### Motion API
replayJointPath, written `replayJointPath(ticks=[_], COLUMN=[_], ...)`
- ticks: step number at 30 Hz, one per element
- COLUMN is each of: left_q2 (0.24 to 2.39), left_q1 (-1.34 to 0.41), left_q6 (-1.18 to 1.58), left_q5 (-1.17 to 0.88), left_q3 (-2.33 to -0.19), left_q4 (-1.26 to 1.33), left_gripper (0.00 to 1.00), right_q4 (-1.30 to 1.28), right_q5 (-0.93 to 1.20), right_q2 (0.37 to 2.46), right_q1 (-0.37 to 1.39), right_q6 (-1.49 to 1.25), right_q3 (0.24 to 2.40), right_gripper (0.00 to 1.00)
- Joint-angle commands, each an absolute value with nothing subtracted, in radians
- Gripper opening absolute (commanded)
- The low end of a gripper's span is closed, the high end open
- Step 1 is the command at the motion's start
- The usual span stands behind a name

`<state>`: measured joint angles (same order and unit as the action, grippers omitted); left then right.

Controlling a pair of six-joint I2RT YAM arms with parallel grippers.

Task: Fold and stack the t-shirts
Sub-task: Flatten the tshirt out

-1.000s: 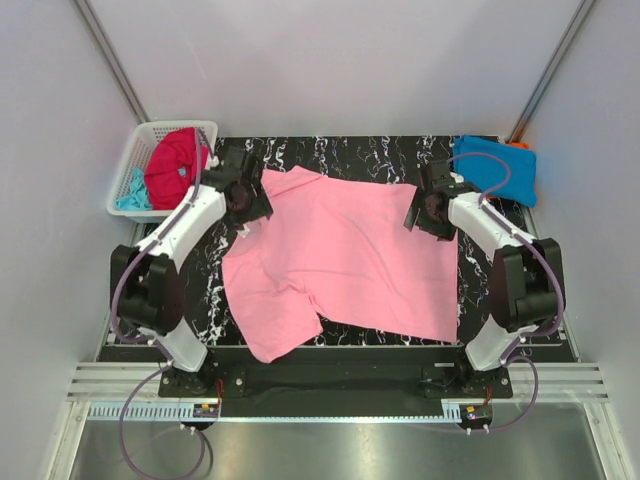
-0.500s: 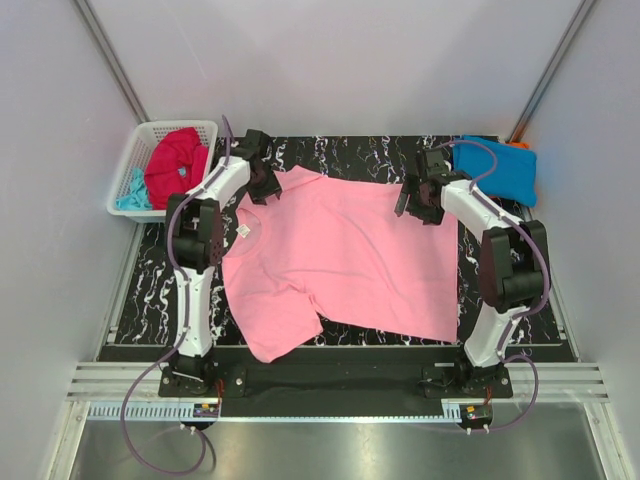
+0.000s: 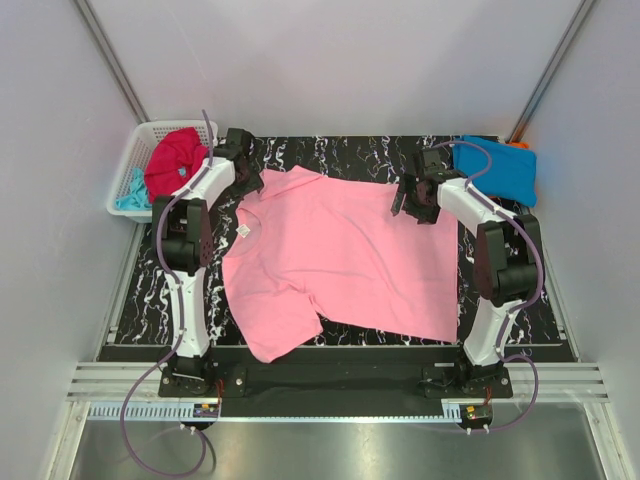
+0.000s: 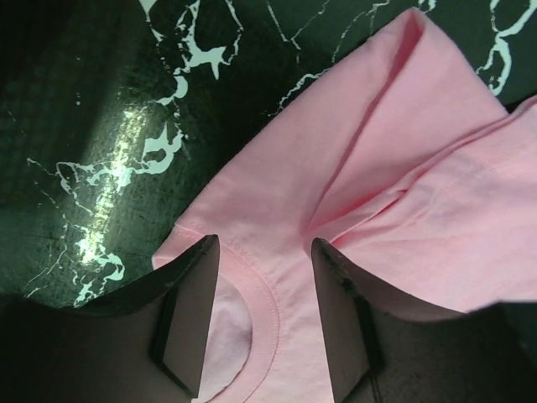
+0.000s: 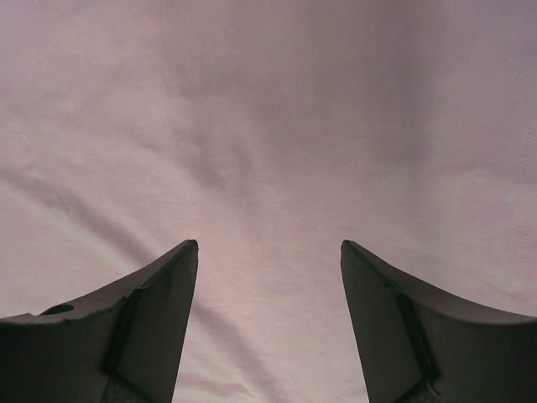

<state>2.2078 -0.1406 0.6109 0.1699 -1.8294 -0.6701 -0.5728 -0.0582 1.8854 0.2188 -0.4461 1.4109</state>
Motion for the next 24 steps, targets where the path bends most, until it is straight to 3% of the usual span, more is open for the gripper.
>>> replayJointPath(ticks=[1, 24], left_q2=[2.194, 2.241], left_q1=[-0.126, -0.118], left_q6=[0.587, 0.592], left_q5=[0.146, -0.04], left_q3=[-1.884, -1.888], left_q4=[-0.621, -0.626], left_gripper=[0.53, 0.53], right_q4=[-0.554, -0.557], right_q5=[-0.054, -0.118], right_q2=[1.884, 1.898], right_q1=[0.222, 0.222], right_q6=[-0.442, -0.482], right_q3=[1.463, 1.45], right_gripper=[0.75, 0.75])
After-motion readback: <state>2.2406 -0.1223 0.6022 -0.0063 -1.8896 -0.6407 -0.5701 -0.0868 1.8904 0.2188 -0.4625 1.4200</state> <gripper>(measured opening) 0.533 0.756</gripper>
